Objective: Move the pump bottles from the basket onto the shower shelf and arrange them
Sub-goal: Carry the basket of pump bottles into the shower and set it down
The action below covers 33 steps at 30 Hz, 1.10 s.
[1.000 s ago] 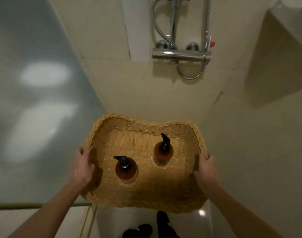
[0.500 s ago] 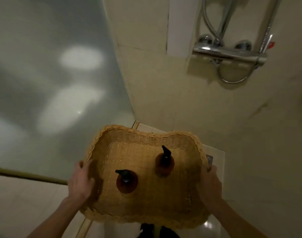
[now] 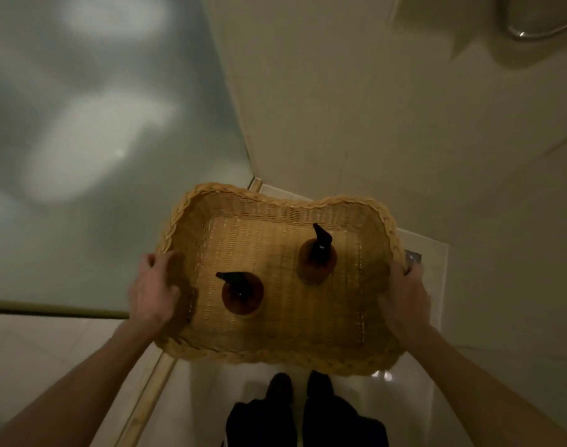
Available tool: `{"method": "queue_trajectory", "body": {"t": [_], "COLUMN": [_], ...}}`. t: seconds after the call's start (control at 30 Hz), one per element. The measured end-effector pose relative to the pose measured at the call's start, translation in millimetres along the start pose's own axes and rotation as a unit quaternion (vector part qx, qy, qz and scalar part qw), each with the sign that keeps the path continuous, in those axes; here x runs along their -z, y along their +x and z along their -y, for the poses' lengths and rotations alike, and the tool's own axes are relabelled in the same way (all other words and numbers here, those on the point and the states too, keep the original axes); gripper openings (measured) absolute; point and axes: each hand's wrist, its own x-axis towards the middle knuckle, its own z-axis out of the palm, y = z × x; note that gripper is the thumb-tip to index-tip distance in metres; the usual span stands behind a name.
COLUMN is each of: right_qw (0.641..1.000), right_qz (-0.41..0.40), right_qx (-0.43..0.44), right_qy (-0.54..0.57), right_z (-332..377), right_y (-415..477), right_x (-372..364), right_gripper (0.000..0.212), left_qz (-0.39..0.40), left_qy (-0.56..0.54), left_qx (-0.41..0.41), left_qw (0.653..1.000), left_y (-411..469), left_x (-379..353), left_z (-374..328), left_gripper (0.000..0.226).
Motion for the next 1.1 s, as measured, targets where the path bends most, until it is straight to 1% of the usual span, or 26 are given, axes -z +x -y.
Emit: {"method": "queue_trajectory", "body": {"t": [0.1,0.3,0.5,0.67,0.87,1.1], "right_qw": [1.0,0.999,0.999,0.999,0.999,0.998], "right_qz": [-0.015,-0.019,-0.009,-0.008,-0.011,-0.013], "right_qx": [0.002,0.0,0.007,0.011,0.01,0.016], "right_qy": [-0.007,-0.031,-0.046,-0.044,-0.047,-0.055], "right_z": [-18,-55,-74,-87,-105,-121], "right_y": [18,54,93,122,147,167], "right_x": [-48,-147,-227,-287,-347,-392], "right_gripper": [0.029,0.03,0.045,0.052,0.055,0.053], "left_qz": [-0.002,-0.003,-0.007,-0.015,-0.022,-0.021], "left_qy": [0.002,-0.008,-0.009,-0.017,-0.021,-0.018], "left_qx": [-0.005,-0.008,-0.004,0.005,0.004,0.002], "left_qw": [1.0,1.0,1.0,1.0,1.0,1.0], "left_y": [17,46,83,111,135,152], "left_x": [-52,-156,-247,-318,-384,-435], "left_z": [12,31,48,65,79,87], "left_gripper": [0.067,0.067,0.067,0.066,0.066,0.067]}}
